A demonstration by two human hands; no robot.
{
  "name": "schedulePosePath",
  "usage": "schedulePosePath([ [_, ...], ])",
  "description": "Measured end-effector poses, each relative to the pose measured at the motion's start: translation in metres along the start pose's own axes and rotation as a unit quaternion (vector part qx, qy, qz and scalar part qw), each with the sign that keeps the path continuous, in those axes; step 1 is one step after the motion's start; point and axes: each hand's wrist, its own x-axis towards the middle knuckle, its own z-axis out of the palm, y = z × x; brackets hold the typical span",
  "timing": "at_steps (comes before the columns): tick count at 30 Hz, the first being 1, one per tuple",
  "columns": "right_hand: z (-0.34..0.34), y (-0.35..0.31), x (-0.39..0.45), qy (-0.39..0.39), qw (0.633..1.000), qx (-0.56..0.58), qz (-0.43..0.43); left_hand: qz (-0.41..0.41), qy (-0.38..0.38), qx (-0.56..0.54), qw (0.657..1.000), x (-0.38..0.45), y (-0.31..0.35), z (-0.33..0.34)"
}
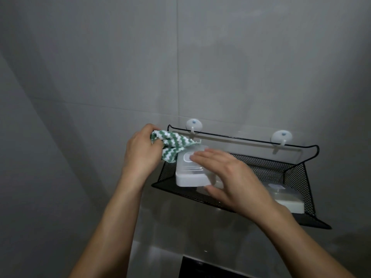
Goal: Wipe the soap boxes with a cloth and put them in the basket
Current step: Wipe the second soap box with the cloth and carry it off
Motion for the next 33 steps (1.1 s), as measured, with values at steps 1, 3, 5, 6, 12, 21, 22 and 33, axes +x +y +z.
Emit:
schedulePosePath([
  [1, -0.004, 0.005, -0.004, 0.016, 1.0, -0.001, 0.001, -0.012, -0.009, -0.015, 1.0, 0.0, 0.003, 0.002],
  [3, -0.01, 0.012, -0.011, 0.054, 0.999, -0.005, 0.001, -0.061, -0.043, -0.09, 0.993, 0.002, 0.012, 0.008],
  [5, -0.013, 0.018, -0.015, 0.088, 0.996, -0.003, 0.002, -0.143, -0.095, -0.223, 0.96, -0.002, 0.026, 0.019],
  [6, -0.013, 0.02, -0.017, 0.102, 0.995, -0.003, 0.004, -0.177, -0.132, -0.285, 0.933, -0.005, 0.034, 0.025],
  [12, -0.015, 0.03, -0.025, 0.135, 0.989, -0.04, 0.045, -0.195, -0.224, -0.424, 0.855, -0.022, 0.057, 0.066],
  [21, -0.028, 0.043, -0.024, 0.225, 0.849, 0.356, 0.319, -0.193, -0.19, -0.486, 0.831, -0.019, 0.057, 0.082],
  [22, -0.031, 0.045, -0.018, 0.206, 0.783, 0.461, 0.364, -0.179, -0.196, -0.479, 0.837, -0.019, 0.056, 0.082],
  [33, -0.041, 0.067, -0.002, 0.111, 0.661, 0.612, 0.419, -0.029, -0.216, -0.289, 0.932, -0.009, 0.048, 0.068],
])
